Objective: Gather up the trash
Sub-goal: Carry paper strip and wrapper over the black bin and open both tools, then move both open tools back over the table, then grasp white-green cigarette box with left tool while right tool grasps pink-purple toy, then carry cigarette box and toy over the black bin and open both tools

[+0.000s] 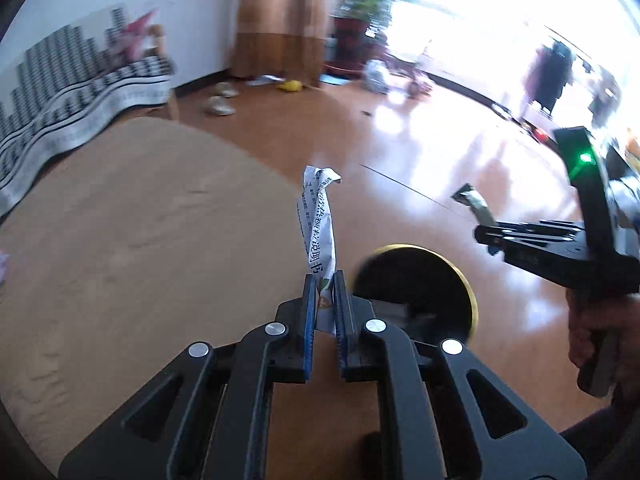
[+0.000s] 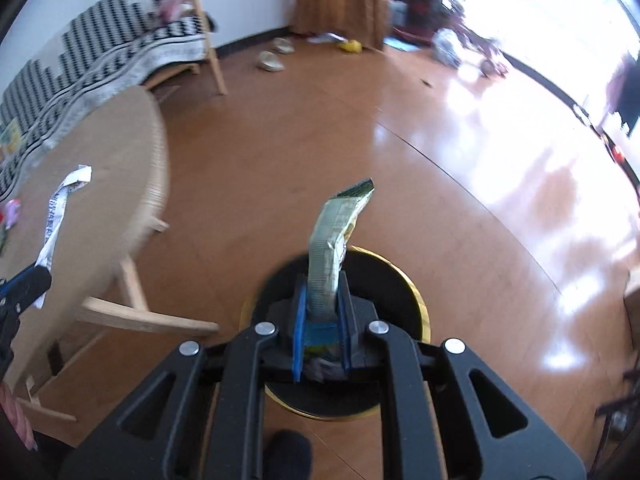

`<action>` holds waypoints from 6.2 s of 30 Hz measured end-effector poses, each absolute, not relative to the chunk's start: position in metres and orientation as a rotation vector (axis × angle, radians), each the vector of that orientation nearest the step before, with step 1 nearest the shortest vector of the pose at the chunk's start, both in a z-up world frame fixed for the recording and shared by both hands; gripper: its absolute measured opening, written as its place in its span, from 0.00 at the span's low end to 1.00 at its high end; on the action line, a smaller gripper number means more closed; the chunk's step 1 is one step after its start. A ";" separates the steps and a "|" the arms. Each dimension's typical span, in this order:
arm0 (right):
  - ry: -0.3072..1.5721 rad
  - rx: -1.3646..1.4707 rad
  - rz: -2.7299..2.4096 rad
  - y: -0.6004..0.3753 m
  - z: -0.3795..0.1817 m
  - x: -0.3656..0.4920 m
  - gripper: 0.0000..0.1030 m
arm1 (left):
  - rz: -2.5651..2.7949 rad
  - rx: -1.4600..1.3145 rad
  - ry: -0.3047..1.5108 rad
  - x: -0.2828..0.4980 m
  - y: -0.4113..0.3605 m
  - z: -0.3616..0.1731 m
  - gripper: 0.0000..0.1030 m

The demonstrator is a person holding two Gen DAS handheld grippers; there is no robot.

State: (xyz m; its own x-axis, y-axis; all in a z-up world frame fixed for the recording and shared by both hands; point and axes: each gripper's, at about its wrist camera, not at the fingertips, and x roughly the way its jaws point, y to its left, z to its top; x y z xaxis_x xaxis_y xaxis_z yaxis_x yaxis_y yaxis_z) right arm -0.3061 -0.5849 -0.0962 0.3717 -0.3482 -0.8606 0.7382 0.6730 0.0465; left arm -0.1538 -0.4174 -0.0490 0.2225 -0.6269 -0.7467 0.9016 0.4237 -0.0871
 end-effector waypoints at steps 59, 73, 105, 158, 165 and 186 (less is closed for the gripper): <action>0.830 0.725 -0.695 -0.619 -0.074 -0.332 0.70 | -1.228 0.460 0.907 -0.170 -0.496 -0.087 0.84; 0.853 0.529 -0.486 -0.513 -0.037 -0.166 0.76 | -0.569 0.188 0.827 0.049 -0.266 -0.005 0.89; 0.943 0.235 -0.080 -0.295 -0.059 0.133 0.76 | -0.037 -0.010 0.989 0.260 -0.067 -0.077 0.58; 0.897 0.566 -0.822 -0.589 -0.083 -0.352 0.50 | -1.079 0.393 0.823 -0.155 -0.428 -0.040 0.58; 0.941 0.607 -0.802 -0.603 -0.099 -0.358 0.50 | -1.168 0.445 0.808 -0.180 -0.458 -0.053 0.58; 1.037 0.628 -0.732 -0.609 -0.123 -0.328 0.54 | -1.163 0.477 0.827 -0.172 -0.472 -0.072 0.58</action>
State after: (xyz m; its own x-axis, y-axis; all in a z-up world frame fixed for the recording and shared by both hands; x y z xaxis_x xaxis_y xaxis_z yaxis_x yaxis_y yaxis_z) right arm -0.3284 -0.6092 -0.1227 0.3202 -0.2358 -0.9175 0.7856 0.6073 0.1180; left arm -0.1718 -0.4724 -0.0716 0.1596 -0.6086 -0.7773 0.9340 0.3480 -0.0808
